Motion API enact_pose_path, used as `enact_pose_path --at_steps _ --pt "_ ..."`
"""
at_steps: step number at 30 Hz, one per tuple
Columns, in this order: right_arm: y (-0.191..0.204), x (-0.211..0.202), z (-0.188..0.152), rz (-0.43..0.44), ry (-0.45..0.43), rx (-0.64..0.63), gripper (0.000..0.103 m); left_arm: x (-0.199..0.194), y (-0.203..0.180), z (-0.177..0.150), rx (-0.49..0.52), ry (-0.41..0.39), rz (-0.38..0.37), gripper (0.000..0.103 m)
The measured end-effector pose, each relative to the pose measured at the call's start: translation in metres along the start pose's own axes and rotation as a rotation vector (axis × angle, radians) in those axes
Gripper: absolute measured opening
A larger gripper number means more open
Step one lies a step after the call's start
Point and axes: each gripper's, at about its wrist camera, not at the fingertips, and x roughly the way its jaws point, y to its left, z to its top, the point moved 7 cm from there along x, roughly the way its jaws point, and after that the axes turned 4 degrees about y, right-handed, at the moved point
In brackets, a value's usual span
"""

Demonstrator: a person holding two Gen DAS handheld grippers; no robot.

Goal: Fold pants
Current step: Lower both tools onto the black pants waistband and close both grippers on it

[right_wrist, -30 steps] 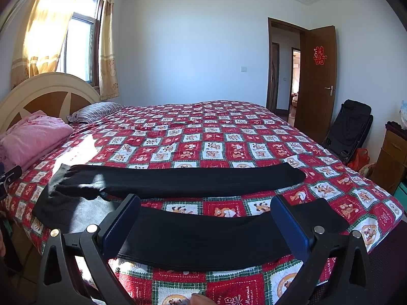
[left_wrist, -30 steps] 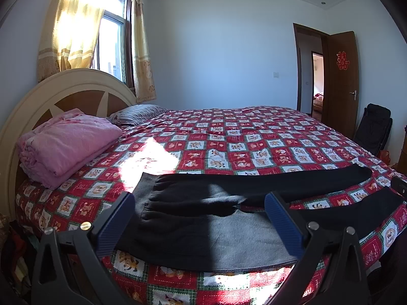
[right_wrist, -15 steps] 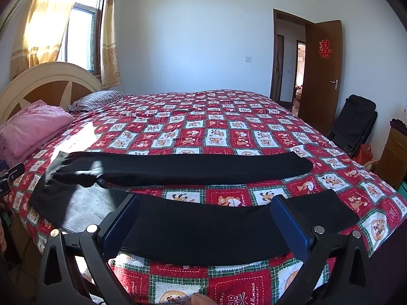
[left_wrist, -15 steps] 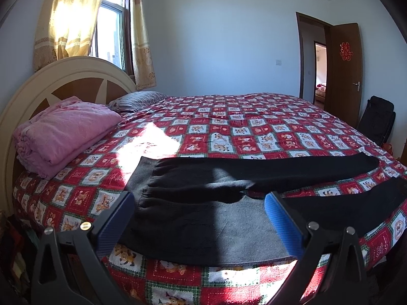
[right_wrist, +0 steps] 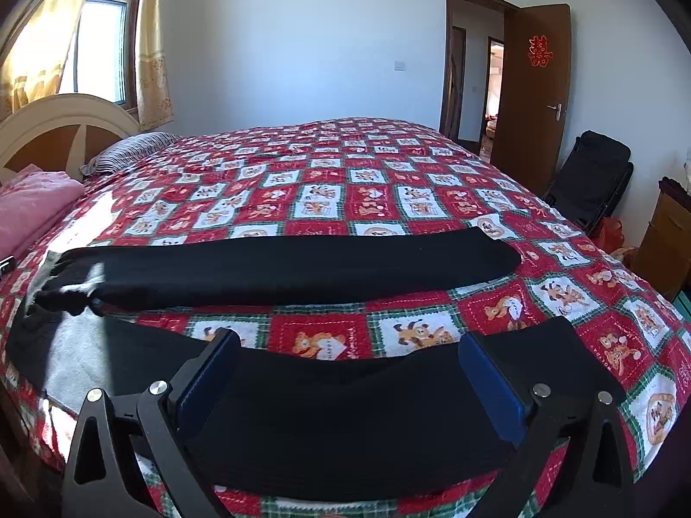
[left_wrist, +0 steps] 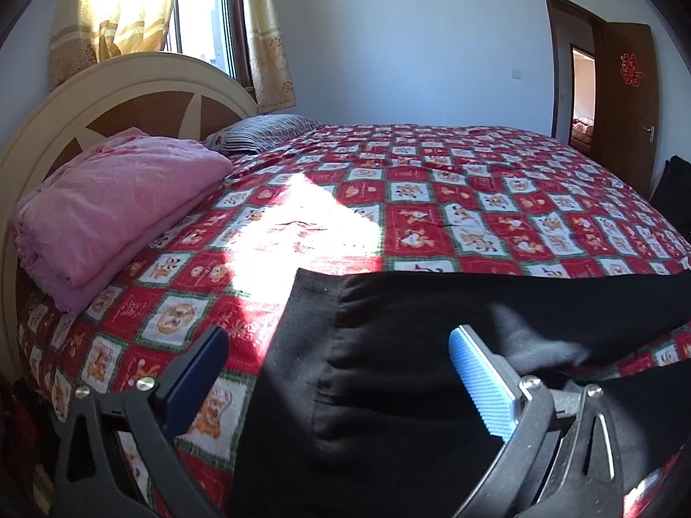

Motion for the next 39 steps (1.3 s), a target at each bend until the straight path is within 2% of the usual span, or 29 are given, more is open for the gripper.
enact_pose_path --at_steps 3,7,12,18,20,25,29,32,35,39 --pt "-0.014 0.020 0.011 -0.014 0.017 0.010 0.099 0.032 0.010 0.010 -0.017 0.044 -0.019 0.103" --pt "-0.038 0.050 0.029 -0.010 0.073 0.054 0.086 0.071 0.015 0.017 -0.026 0.112 -0.032 0.099" --pt "-0.081 0.080 0.058 -0.048 0.106 0.104 0.086 0.111 0.023 0.018 -0.045 0.196 -0.046 0.088" --pt "-0.152 0.113 0.089 -0.116 0.151 0.181 0.086 0.131 0.023 0.020 -0.037 0.234 -0.061 0.088" --pt "-0.168 0.129 0.091 -0.110 0.178 0.197 0.086 0.136 0.021 0.021 -0.027 0.243 -0.066 0.088" --pt "-0.186 0.170 0.094 -0.077 0.252 0.197 0.086 0.151 0.017 0.022 -0.022 0.272 -0.094 0.088" --pt "-0.188 0.197 0.098 -0.059 0.284 0.181 0.086 0.161 0.018 0.018 -0.032 0.306 -0.128 0.079" --pt "-0.190 0.216 0.100 -0.049 0.316 0.189 0.086 0.164 0.019 0.015 -0.051 0.322 -0.161 0.077" --pt "-0.191 0.233 0.099 -0.057 0.356 0.178 0.076 0.163 0.018 0.015 -0.044 0.322 -0.177 0.076" --pt "-0.191 0.248 0.092 -0.052 0.395 0.169 0.069 0.163 0.021 0.016 -0.033 0.326 -0.191 0.067"
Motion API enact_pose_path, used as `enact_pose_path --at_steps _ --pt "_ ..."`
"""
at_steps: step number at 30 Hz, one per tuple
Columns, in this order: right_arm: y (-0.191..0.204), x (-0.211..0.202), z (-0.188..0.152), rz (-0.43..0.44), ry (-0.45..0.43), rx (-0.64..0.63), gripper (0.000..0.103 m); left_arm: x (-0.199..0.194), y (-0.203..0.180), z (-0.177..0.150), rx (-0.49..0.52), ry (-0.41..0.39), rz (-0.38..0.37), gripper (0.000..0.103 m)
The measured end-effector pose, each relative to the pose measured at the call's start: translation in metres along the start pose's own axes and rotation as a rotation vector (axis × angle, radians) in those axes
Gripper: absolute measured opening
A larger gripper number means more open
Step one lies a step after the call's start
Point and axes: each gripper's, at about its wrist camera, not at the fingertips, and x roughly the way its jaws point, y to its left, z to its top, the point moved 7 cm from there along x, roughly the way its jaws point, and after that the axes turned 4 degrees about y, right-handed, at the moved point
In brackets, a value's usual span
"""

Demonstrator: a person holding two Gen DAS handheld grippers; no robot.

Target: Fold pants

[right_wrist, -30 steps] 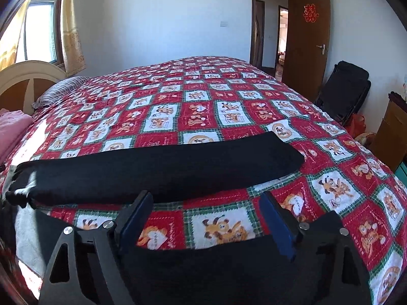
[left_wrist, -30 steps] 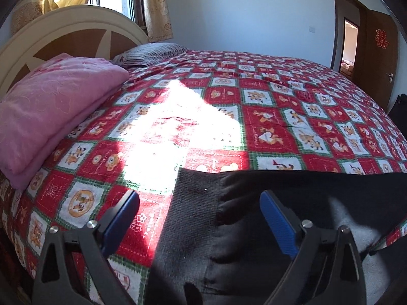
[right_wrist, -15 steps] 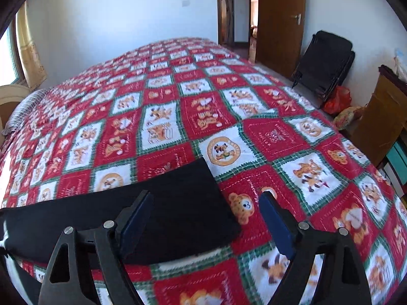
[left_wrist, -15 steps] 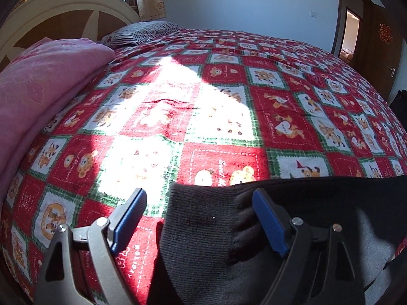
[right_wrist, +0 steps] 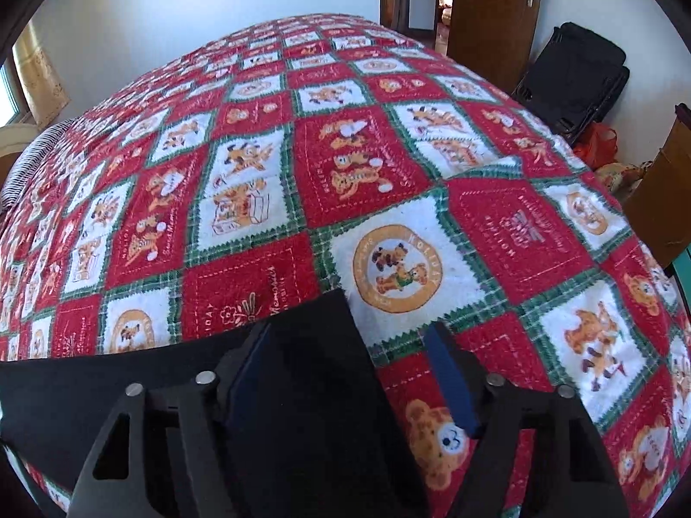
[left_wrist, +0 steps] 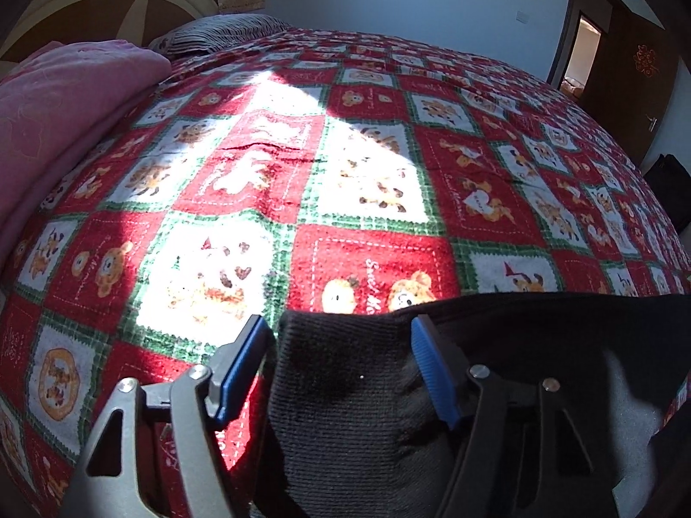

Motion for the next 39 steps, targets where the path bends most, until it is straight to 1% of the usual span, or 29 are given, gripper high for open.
enact_pose_path --at_steps 2,5,8,10,11,12,13,14,15,16,17,18,21,23,32,39 --pt "0.001 0.005 -0.002 -0.021 0.001 -0.025 0.067 -0.003 0.003 0.001 0.002 -0.001 -0.013 0.062" --pt "-0.001 0.005 -0.002 -0.017 -0.003 -0.022 0.064 -0.008 0.010 0.001 -0.014 -0.016 -0.056 0.061" --pt "-0.003 0.006 -0.003 -0.015 -0.004 -0.022 0.061 -0.004 0.007 0.001 0.031 -0.012 -0.022 0.063" --pt "-0.004 0.005 -0.002 -0.020 -0.007 -0.018 0.052 -0.001 0.005 0.003 0.024 -0.012 -0.034 0.061" --pt "-0.004 0.005 -0.002 -0.020 -0.010 -0.017 0.049 0.000 0.004 0.004 0.028 -0.009 -0.029 0.055" --pt "-0.004 0.004 -0.002 -0.017 -0.010 -0.019 0.042 0.000 0.001 0.004 0.037 -0.006 -0.031 0.048" --pt "-0.003 0.004 -0.002 -0.009 -0.011 -0.022 0.035 0.000 -0.001 0.005 0.048 -0.006 -0.031 0.045" --pt "-0.001 0.003 -0.002 -0.002 -0.013 -0.028 0.032 -0.001 -0.004 0.005 0.063 -0.003 -0.026 0.039" --pt "0.001 0.001 -0.002 0.004 -0.013 -0.035 0.023 -0.003 -0.008 0.006 0.079 -0.002 -0.034 0.027" --pt "0.004 0.000 -0.002 0.002 -0.013 -0.043 0.017 -0.005 -0.012 0.006 0.095 -0.003 -0.050 0.022" --pt "0.007 -0.001 -0.002 -0.004 -0.013 -0.053 0.015 -0.007 -0.014 0.006 0.110 -0.009 -0.053 0.017" --pt "0.009 -0.003 -0.002 -0.007 -0.014 -0.063 0.012 -0.009 -0.016 0.006 0.120 -0.012 -0.048 0.017" --pt "0.010 -0.006 -0.004 -0.008 -0.018 -0.067 0.010 -0.016 -0.017 0.008 0.130 -0.029 -0.045 0.015" --pt "0.008 -0.008 -0.005 0.002 -0.020 -0.057 0.009 -0.024 -0.018 0.010 0.130 -0.061 -0.070 0.015" --pt "0.008 -0.028 -0.005 0.014 -0.062 -0.057 0.005 -0.033 -0.019 0.011 0.110 -0.083 -0.080 0.015" --pt "0.011 -0.056 -0.006 0.041 -0.130 -0.056 0.005 -0.049 -0.018 0.012 0.081 -0.119 -0.111 0.015"
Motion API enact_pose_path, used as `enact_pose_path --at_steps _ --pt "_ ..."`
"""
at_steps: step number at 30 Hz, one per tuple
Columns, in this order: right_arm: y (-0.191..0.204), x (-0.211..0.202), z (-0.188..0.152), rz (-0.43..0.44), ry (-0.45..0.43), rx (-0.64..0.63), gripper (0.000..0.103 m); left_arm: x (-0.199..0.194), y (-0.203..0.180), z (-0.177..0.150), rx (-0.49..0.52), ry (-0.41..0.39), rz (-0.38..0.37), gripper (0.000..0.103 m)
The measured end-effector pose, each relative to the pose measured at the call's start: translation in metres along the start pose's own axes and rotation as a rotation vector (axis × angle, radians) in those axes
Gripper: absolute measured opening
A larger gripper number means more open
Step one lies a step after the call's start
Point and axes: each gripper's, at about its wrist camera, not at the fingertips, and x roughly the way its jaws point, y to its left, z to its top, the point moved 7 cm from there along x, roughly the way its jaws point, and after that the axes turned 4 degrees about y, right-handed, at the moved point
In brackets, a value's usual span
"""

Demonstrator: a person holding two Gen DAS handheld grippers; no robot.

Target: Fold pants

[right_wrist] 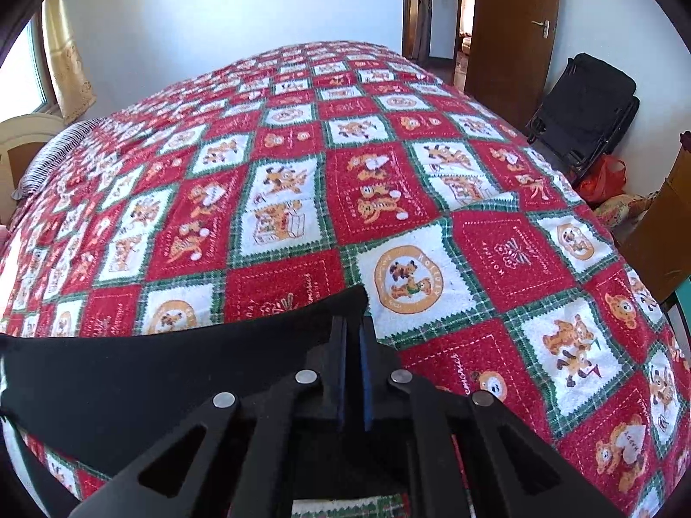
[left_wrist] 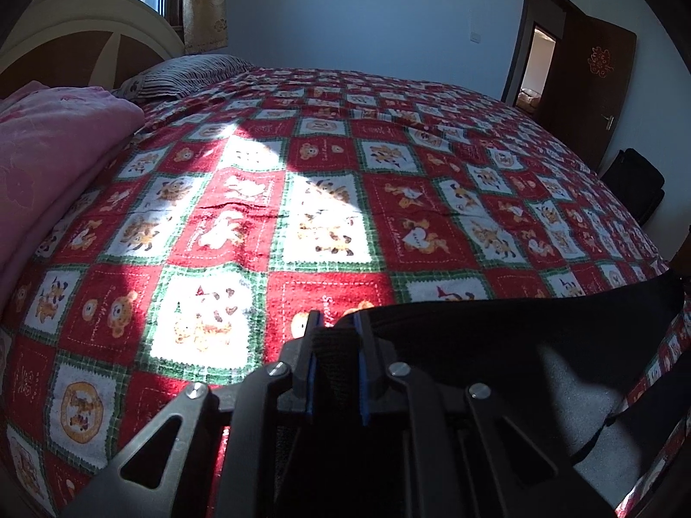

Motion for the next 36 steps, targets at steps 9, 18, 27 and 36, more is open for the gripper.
enact_pose_path --at_steps 9,18,27,36 --pt "0.004 -0.043 -0.002 0.033 -0.093 -0.011 0.005 -0.019 -0.001 0.002 -0.016 -0.048 -0.026 0.015" --pt "-0.002 -0.080 -0.013 0.065 -0.180 -0.002 0.004 -0.042 0.001 -0.008 -0.057 -0.110 -0.083 0.015" --pt "-0.006 -0.119 -0.037 0.093 -0.268 -0.020 0.004 -0.073 0.001 -0.026 -0.072 -0.181 -0.136 0.015" --pt "-0.020 -0.151 -0.073 0.126 -0.317 -0.037 0.004 -0.094 0.008 -0.060 -0.096 -0.220 -0.169 0.015"
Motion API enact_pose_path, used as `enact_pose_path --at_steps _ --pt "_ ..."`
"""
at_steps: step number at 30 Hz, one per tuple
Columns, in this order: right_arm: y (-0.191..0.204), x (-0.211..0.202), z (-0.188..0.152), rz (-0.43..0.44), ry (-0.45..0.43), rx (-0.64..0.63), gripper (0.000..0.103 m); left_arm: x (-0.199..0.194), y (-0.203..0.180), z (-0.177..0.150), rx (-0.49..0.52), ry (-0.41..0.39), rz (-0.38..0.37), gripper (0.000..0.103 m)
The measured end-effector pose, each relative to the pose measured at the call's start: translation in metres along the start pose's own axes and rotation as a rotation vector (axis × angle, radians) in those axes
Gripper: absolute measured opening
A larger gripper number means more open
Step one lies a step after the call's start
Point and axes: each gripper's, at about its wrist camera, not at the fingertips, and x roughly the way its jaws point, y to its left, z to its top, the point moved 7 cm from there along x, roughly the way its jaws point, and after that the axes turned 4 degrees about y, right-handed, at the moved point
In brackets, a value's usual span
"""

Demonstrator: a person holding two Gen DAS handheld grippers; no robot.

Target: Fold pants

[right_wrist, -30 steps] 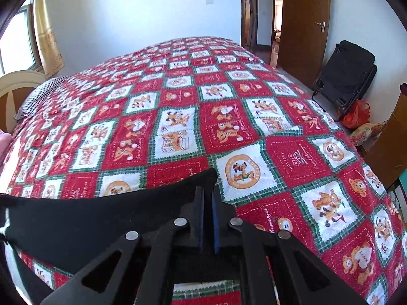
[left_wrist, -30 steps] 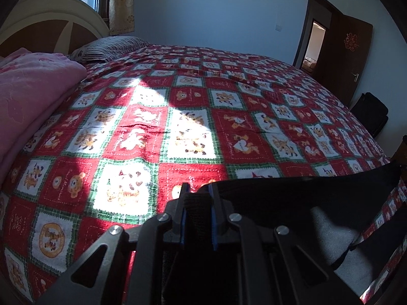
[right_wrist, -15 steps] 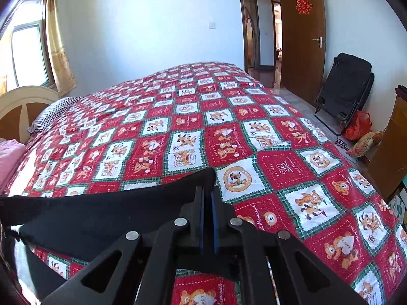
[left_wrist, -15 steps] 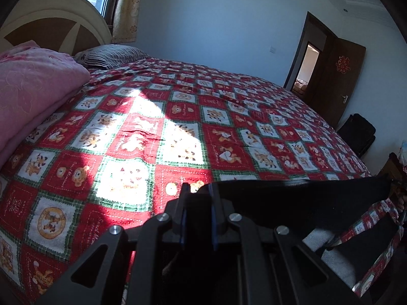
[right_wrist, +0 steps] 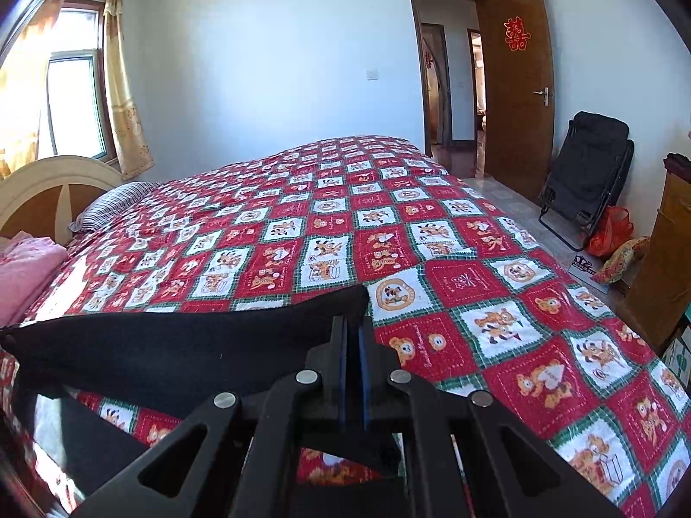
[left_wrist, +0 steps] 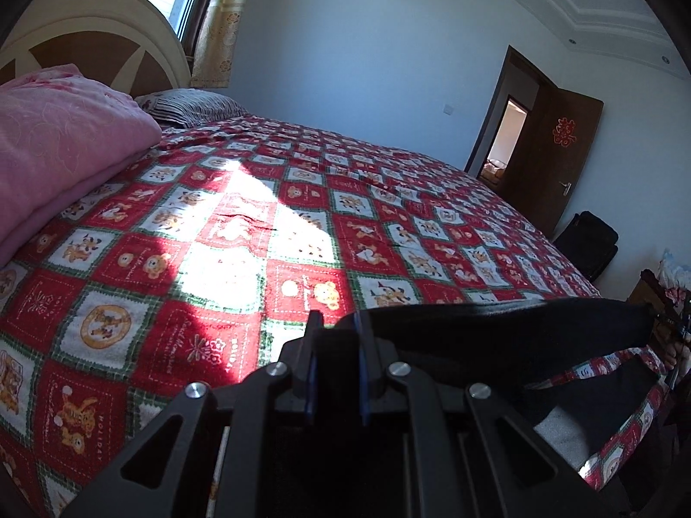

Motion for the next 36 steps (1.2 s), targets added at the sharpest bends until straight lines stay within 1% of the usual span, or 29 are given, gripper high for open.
enact_pose_path --at_steps 7,10,16,21,23,25,26,27,29,30,31,32,33,34,35,36 --pt "-0.010 -0.027 -0.032 0.049 -0.015 -0.061 0.004 -0.014 0.005 -0.038 -0.011 -0.005 -0.018 0.015" --pt "-0.012 -0.038 -0.047 0.058 -0.014 -0.103 0.004 -0.015 0.012 -0.056 -0.020 0.009 -0.019 0.015" --pt "-0.017 -0.044 -0.083 0.021 0.055 -0.190 0.004 -0.008 0.018 -0.086 0.003 0.053 0.001 0.015" --pt "-0.027 -0.042 -0.109 -0.017 0.122 -0.217 0.004 -0.012 0.020 -0.091 0.003 0.030 0.001 0.017" --pt "-0.032 -0.045 -0.115 -0.032 0.136 -0.220 0.004 -0.016 0.017 -0.093 0.022 0.019 0.010 0.017" --pt "-0.040 -0.045 -0.120 -0.048 0.172 -0.207 0.005 -0.019 0.015 -0.095 0.051 0.012 0.029 0.018" --pt "-0.046 -0.047 -0.123 -0.060 0.187 -0.195 0.005 -0.020 0.014 -0.096 0.065 0.009 0.042 0.023" --pt "-0.051 -0.051 -0.123 -0.071 0.177 -0.187 0.005 -0.022 0.014 -0.097 0.076 0.007 0.055 0.025" --pt "-0.062 -0.064 -0.119 -0.092 0.147 -0.158 0.007 -0.025 0.013 -0.098 0.092 0.002 0.068 0.025" --pt "-0.066 -0.070 -0.115 -0.104 0.130 -0.141 0.012 -0.026 0.012 -0.099 0.102 0.001 0.074 0.026" --pt "-0.070 -0.078 -0.109 -0.117 0.099 -0.114 0.033 -0.028 0.011 -0.099 0.114 -0.001 0.084 0.028" --pt "-0.069 -0.088 -0.101 -0.114 0.062 -0.083 0.050 -0.029 0.010 -0.099 0.126 -0.004 0.100 0.034" --pt "-0.063 -0.095 -0.096 -0.096 0.035 -0.066 0.073 -0.029 0.010 -0.099 0.138 -0.006 0.113 0.043" --pt "-0.054 -0.102 -0.090 -0.076 0.004 -0.062 0.074 -0.030 0.010 -0.100 0.145 -0.006 0.120 0.046" --pt "-0.035 -0.105 -0.083 -0.059 -0.019 -0.089 0.074 -0.031 0.010 -0.100 0.147 -0.004 0.127 0.051" --pt "-0.019 -0.105 -0.080 -0.052 -0.021 -0.124 0.074 -0.032 0.011 -0.100 0.145 -0.003 0.133 0.056"
